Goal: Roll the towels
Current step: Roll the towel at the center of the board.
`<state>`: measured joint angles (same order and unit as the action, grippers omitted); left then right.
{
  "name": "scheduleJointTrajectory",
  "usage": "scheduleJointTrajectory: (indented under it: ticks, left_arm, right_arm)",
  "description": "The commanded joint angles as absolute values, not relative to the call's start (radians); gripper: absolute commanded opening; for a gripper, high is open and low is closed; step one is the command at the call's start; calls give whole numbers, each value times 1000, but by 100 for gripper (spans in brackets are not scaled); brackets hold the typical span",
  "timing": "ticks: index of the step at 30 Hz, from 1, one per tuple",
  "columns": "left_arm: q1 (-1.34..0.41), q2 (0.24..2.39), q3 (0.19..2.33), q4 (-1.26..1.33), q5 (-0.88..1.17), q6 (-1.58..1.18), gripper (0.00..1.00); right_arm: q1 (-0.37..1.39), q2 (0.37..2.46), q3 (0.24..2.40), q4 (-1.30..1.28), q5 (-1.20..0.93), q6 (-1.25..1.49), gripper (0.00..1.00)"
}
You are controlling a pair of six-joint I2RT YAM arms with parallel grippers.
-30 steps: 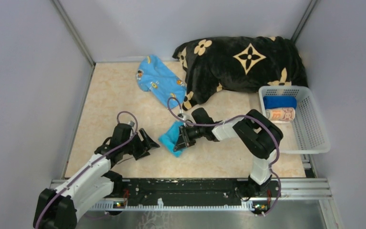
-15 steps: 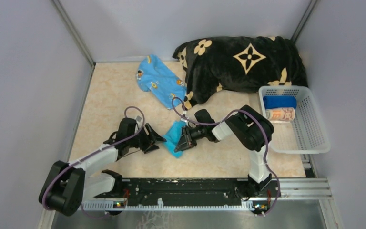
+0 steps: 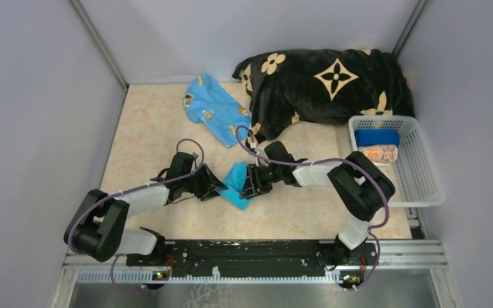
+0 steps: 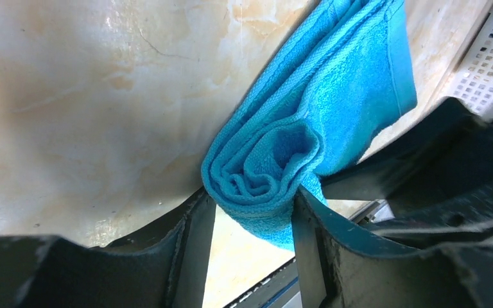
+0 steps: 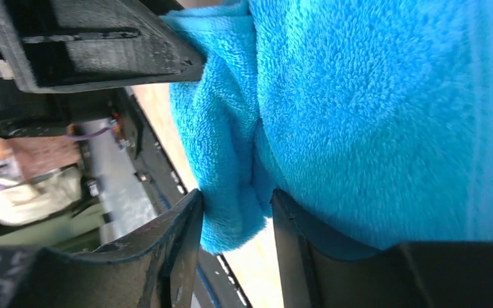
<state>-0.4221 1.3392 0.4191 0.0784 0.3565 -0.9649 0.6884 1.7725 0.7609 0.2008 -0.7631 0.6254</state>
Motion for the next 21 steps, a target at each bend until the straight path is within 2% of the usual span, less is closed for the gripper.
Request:
scheduleJointTrajectory:
  ticks: [1, 4, 9, 14, 21]
  left_arm:
    - [-432, 1365, 430, -9, 235, -916, 53]
    - [-443, 1387, 436, -23, 226, -915, 53]
    - [-464, 1415, 450, -24, 217, -925, 53]
    - [-466, 1416, 455, -35, 197, -925, 53]
    - [-466, 1422, 459, -37, 194, -924, 53]
  right_arm:
    - [755, 1579, 861, -134, -423, 416, 48]
    - [871, 1510, 928, -283, -164, 328, 54]
    - [1069, 1483, 995, -330, 167, 235, 60]
    - [1213, 1540, 1031, -302, 312, 159, 60]
    - [1266, 1698, 1076, -295, 390, 120, 57]
